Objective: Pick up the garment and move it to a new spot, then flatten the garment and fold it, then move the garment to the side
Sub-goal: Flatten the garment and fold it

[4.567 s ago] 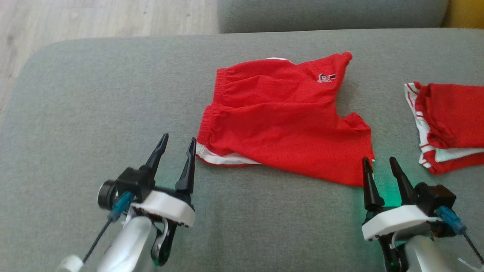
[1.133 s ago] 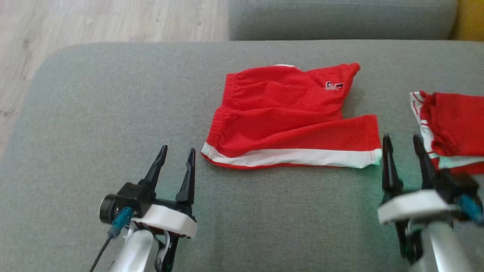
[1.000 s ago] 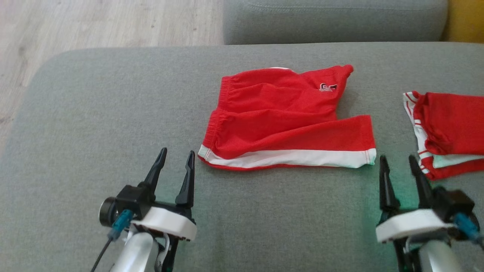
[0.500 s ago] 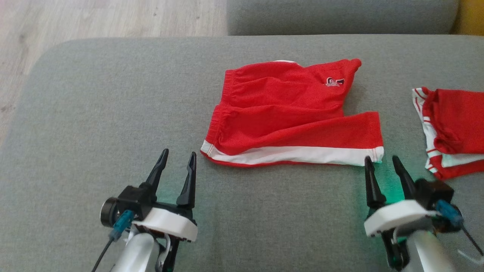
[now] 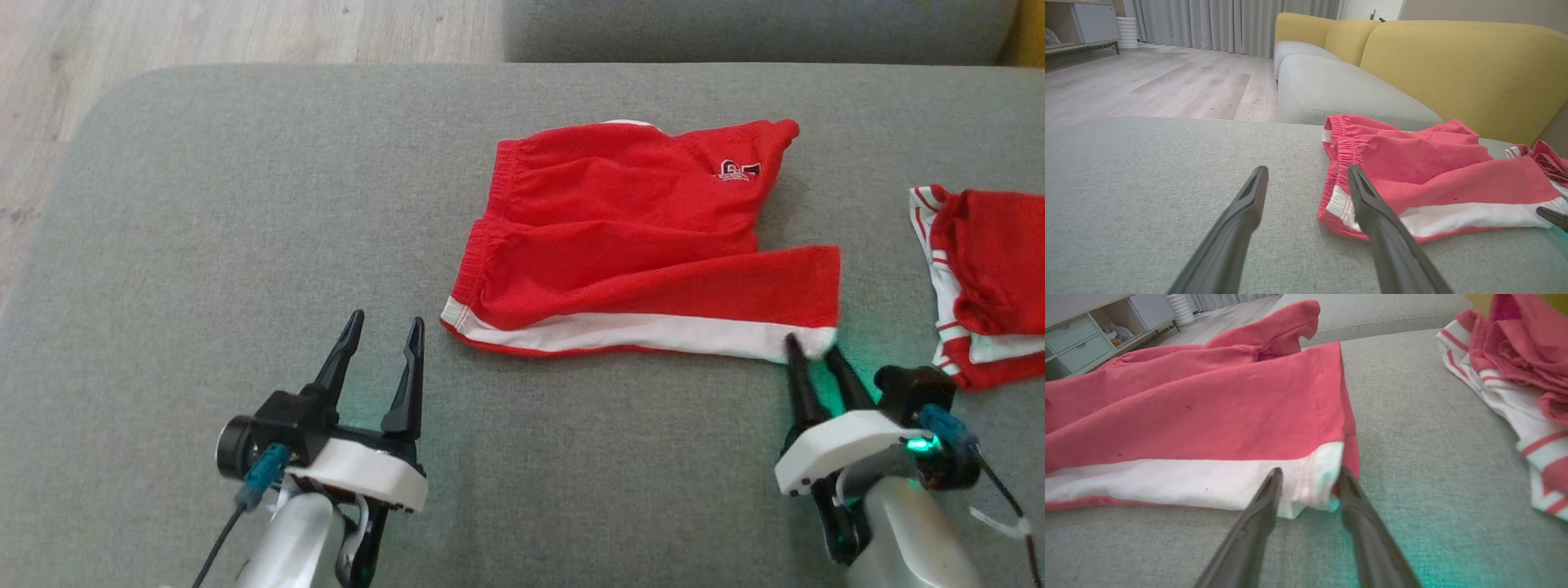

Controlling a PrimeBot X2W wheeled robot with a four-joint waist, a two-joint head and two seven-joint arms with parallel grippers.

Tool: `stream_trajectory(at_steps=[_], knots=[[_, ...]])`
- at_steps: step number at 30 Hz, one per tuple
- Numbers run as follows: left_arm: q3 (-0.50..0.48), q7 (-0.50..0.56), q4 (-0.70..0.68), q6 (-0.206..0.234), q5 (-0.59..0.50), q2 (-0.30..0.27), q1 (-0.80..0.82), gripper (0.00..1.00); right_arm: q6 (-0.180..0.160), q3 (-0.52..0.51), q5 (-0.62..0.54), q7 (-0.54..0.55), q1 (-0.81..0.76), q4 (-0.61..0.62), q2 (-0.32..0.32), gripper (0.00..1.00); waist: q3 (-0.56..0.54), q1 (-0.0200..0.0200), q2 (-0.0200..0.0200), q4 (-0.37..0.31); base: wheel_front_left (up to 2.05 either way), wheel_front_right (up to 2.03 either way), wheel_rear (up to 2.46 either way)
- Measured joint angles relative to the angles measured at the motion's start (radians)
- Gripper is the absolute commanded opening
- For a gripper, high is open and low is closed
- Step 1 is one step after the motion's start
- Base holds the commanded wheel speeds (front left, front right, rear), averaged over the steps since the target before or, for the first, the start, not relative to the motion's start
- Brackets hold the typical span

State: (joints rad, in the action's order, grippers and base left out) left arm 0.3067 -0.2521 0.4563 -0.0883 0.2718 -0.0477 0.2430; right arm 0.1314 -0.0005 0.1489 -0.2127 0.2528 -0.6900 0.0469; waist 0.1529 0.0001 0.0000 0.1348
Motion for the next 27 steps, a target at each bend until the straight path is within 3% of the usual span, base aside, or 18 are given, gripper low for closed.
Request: stream_trajectory(at_steps=[15, 27], knots=[[0.003, 0.000, 0.028, -0.010, -0.011, -0.001, 0.000, 1.00, 0.000, -0.039, -0.009, -0.026, -0.007, 0.027, 0.000, 0.00, -0.021, -0.0001, 0.0000, -0.049, 0.00, 0.00, 0.00], [0.121, 0.036, 0.135, -0.036, -0.024, -0.025, 0.088, 1.00, 0.000, -0.042, -0.007, -0.026, -0.015, 0.057, 0.000, 0.00, 0.014, 0.0000, 0.0000, -0.060, 0.00, 0.00, 0.00]])
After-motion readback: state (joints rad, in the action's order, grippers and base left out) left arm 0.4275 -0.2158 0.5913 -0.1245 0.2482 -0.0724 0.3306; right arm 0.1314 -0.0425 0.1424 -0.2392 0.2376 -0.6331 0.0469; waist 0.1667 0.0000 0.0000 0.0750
